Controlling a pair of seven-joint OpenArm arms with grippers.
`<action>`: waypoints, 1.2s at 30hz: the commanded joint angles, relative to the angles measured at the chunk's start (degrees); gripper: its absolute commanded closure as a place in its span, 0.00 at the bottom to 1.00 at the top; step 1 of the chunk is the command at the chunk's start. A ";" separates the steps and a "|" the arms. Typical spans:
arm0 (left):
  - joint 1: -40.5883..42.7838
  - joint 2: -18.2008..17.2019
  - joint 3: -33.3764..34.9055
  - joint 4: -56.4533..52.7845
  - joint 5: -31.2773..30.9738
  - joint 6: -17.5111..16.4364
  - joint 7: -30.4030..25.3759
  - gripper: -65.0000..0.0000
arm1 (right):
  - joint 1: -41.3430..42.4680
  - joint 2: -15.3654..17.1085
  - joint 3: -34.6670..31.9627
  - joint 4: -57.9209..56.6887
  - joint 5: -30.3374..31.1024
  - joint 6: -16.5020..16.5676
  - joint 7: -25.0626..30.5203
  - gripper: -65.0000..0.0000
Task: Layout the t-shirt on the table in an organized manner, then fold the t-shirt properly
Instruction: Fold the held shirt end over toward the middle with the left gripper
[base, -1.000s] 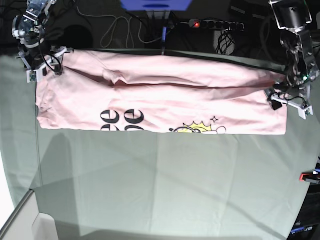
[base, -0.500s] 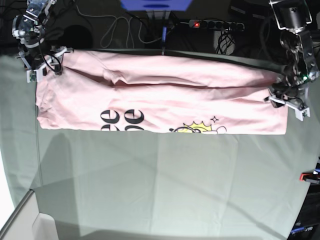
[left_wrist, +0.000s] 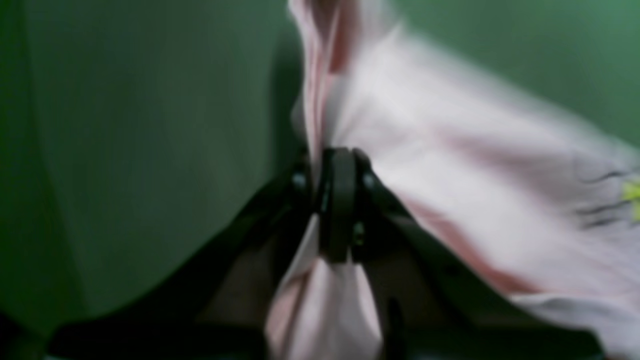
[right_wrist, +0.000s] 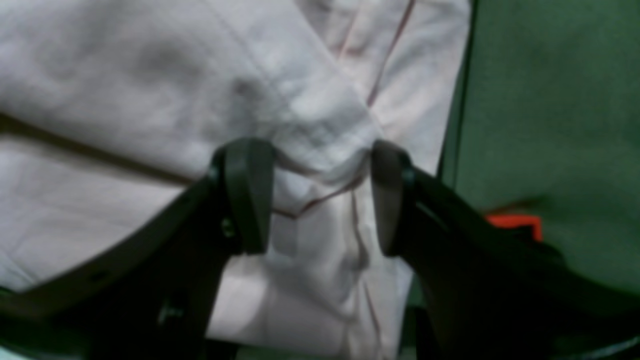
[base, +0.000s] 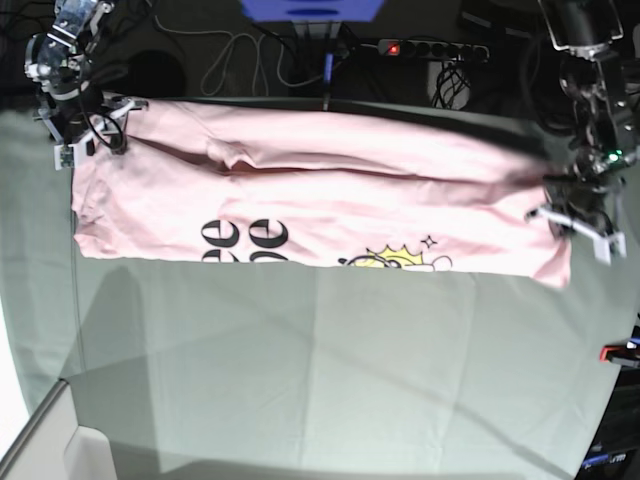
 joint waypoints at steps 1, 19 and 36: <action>0.19 0.21 0.20 4.47 -0.04 0.03 -1.95 1.00 | -0.02 0.41 0.16 0.82 0.77 -0.03 1.23 0.51; 4.50 12.78 35.63 16.95 8.92 0.73 5.96 1.00 | 1.13 0.59 0.68 1.09 0.60 -0.03 1.05 0.51; -2.53 23.33 40.55 6.40 20.26 0.73 5.78 1.00 | 0.78 0.67 0.68 1.09 0.60 -0.03 1.05 0.51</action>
